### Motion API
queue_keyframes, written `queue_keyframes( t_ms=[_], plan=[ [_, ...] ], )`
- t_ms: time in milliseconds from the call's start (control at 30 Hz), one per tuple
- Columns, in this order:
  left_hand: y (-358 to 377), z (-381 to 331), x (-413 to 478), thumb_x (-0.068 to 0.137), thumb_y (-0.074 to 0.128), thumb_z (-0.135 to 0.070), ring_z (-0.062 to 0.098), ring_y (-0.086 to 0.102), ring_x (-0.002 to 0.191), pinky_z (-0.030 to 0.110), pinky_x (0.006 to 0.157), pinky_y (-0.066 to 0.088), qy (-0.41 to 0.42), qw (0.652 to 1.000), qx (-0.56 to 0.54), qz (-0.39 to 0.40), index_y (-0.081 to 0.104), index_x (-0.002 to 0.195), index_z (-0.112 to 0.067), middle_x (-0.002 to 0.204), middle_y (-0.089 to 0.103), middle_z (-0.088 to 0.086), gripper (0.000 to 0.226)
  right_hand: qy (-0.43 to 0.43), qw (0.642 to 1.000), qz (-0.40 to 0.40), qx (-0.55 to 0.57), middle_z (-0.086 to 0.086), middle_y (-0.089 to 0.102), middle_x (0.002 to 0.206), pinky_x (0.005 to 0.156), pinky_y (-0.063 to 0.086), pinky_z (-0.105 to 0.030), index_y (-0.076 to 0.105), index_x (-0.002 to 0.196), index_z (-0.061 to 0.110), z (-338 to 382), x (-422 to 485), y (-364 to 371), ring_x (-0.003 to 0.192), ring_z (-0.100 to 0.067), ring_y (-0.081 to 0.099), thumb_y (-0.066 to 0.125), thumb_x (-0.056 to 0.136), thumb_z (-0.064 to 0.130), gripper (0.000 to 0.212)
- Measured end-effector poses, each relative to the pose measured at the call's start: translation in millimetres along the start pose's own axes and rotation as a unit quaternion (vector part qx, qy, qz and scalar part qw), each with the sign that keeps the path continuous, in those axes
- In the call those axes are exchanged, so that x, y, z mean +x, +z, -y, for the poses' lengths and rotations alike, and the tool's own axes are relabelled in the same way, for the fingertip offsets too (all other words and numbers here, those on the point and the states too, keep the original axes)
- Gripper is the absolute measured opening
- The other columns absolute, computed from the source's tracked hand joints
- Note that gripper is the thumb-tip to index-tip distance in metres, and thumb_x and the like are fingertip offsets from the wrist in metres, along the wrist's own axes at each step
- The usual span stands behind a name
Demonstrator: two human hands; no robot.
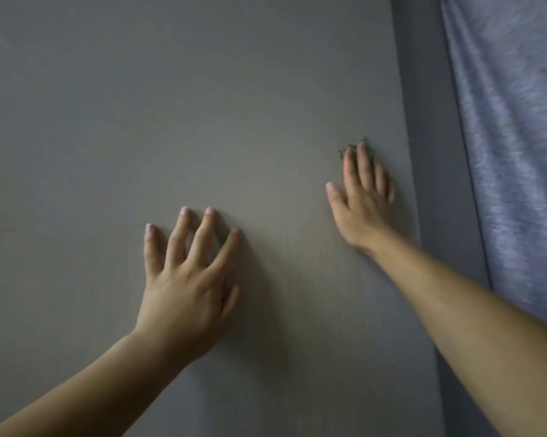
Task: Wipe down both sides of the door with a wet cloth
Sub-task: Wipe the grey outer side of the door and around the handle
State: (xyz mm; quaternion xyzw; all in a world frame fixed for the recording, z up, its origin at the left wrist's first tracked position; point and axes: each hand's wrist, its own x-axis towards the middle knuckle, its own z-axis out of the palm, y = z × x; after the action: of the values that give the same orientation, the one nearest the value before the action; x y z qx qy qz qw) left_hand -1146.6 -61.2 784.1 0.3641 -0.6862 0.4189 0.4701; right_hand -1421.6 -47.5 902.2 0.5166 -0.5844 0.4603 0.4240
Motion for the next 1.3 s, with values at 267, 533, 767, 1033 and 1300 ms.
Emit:
queue_keyframes(
  t_ms=[267,533,767,1033,1300],
  plan=[
    [13,-5,-1,0.095,0.041,-0.043,0.055,0.031,0.148,0.081,0.113,0.015,-0.012,0.999,0.011,-0.037,0.056,0.147,-0.011,0.160,0.039,0.025,0.063,-0.102,0.994,-0.001,-0.022,0.000,0.001,0.172,0.125,0.010,-0.047,0.012,0.163,0.025,-18,10,0,0.157,-0.030,0.010,0.025,0.102,0.054,0.069],
    [20,-12,5,0.091,0.042,-0.046,0.060,0.030,0.144,0.085,0.109,0.012,-0.019,0.999,0.017,-0.042,0.056,0.148,-0.016,0.159,0.040,0.023,0.066,-0.190,0.982,0.011,-0.004,0.003,-0.002,0.172,0.123,0.006,-0.048,0.008,0.164,0.026,22,40,0,0.157,-0.028,0.006,0.019,0.095,0.063,0.079],
    [21,-11,5,0.092,0.042,-0.049,0.061,0.032,0.144,0.085,0.108,0.015,-0.016,0.998,0.034,-0.049,0.055,0.150,-0.019,0.160,0.042,0.021,0.066,0.000,1.000,0.005,0.023,0.003,-0.009,0.172,0.125,0.002,-0.048,0.003,0.164,0.026,11,113,-24,0.158,-0.029,0.000,0.025,0.107,0.055,0.068],
    [23,-8,4,0.096,0.038,-0.059,0.057,0.028,0.147,0.083,0.112,0.011,-0.014,0.998,0.040,-0.054,0.052,0.152,-0.020,0.162,0.039,0.020,0.070,-0.256,0.965,0.009,-0.047,0.006,0.000,0.172,0.124,0.005,-0.045,0.008,0.163,0.031,16,65,-7,0.158,-0.025,0.006,0.018,0.096,0.063,0.075],
    [32,-6,5,0.095,0.039,-0.059,0.055,0.023,0.150,0.080,0.113,0.007,-0.006,0.996,0.050,-0.069,0.049,0.154,-0.021,0.165,0.033,0.018,0.071,-0.095,0.995,-0.014,0.008,0.001,-0.001,0.172,0.126,0.008,-0.047,0.010,0.164,0.024,-44,28,0,0.158,-0.028,0.007,0.020,0.096,0.063,0.079]
  ],
)
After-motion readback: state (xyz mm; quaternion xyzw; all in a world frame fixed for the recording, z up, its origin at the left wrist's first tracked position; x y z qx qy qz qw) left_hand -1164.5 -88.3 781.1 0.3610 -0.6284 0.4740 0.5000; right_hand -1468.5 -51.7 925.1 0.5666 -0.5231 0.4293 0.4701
